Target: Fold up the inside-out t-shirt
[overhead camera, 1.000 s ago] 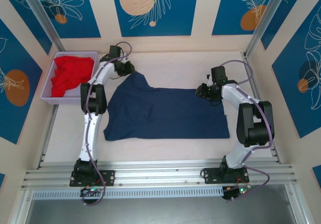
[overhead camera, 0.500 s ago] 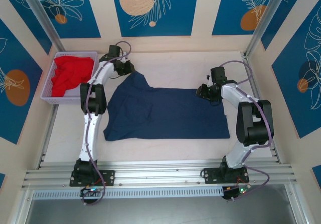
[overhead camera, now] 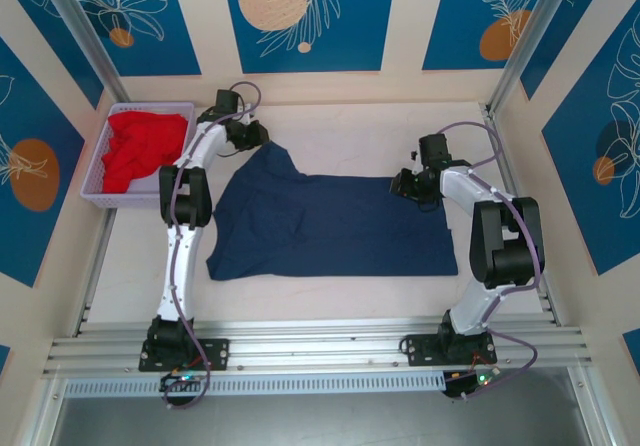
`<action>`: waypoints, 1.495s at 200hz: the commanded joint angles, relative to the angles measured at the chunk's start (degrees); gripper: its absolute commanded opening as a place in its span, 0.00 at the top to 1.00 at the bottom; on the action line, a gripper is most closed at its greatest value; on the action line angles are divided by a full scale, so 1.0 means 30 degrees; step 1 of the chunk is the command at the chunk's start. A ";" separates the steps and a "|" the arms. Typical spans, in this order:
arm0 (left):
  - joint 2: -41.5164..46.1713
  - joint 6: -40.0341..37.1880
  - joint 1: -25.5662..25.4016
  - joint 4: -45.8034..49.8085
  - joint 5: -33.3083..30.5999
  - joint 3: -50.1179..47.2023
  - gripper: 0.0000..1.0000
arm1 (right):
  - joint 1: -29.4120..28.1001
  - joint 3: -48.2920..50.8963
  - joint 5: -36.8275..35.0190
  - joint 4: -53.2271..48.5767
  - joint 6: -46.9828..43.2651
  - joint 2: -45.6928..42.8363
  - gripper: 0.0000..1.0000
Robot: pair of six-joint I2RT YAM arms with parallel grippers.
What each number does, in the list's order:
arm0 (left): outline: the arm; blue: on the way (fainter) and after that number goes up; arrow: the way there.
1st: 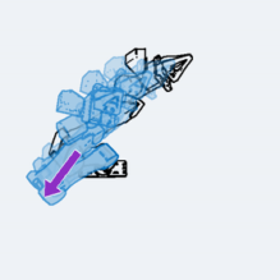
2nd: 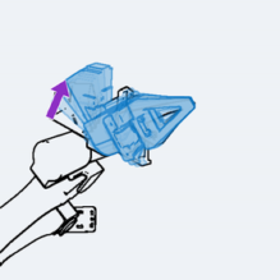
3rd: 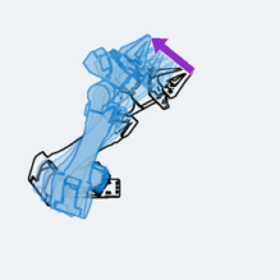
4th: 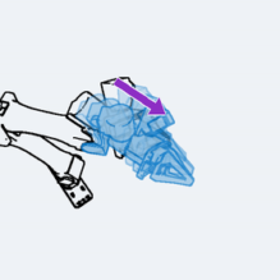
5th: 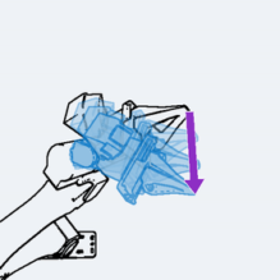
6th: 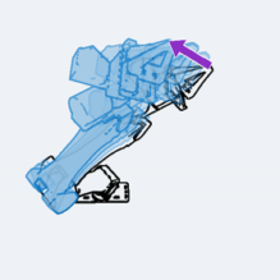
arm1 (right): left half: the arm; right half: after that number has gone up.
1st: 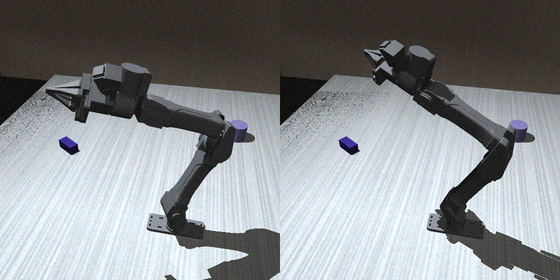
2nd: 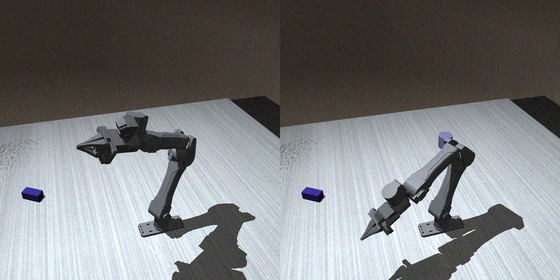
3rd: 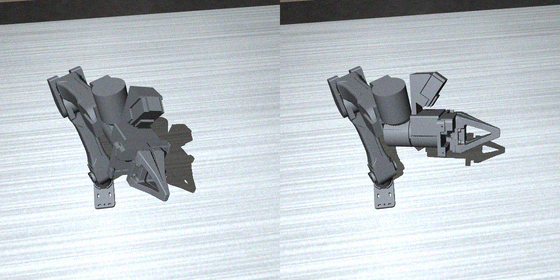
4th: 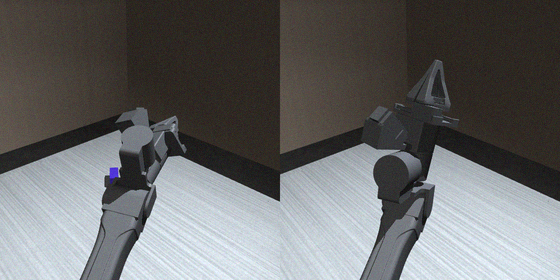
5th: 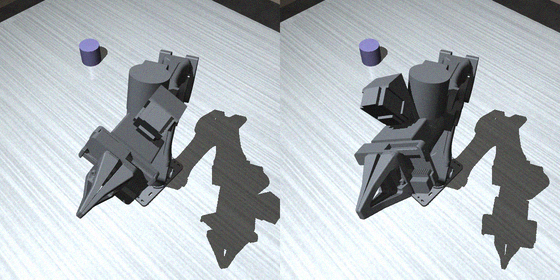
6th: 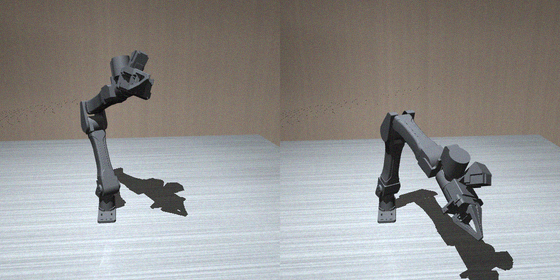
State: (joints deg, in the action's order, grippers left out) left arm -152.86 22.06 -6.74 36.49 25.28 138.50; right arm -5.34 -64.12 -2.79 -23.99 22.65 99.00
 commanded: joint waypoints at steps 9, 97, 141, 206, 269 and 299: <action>0.0876 -0.0148 0.0285 0.0053 0.0854 0.0613 0.81 | -0.0185 -0.0219 -0.0155 -0.0200 -0.0257 0.0291 0.61; 0.1387 -0.0571 0.0297 0.0237 0.0304 0.0531 0.86 | -0.0206 -0.0308 -0.0239 -0.0277 -0.0366 0.0340 0.61; 0.1829 -0.1075 0.0314 0.0748 -0.0100 0.0504 0.87 | -0.0153 -0.0474 -0.0431 -0.0425 -0.0461 0.0311 0.61; 0.3169 -0.2406 0.0287 0.1971 -0.1508 -0.0503 0.86 | 0.0199 -0.0988 -0.0323 -0.0621 -0.0549 -0.0072 0.61; 0.4880 -0.2208 0.0255 0.1703 -0.1651 -0.2562 1.00 | 0.2306 -0.2984 -0.1749 -0.1104 0.1149 0.0421 0.60; 0.5482 -0.1878 0.0255 0.1131 -0.1208 -0.3516 1.00 | 0.3380 -0.5553 -0.3333 -0.2315 0.1771 0.2750 0.58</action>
State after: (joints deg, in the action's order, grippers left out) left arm -140.35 15.99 -6.63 40.80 20.75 129.49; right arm 2.66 -75.29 -7.46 -27.09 25.15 101.62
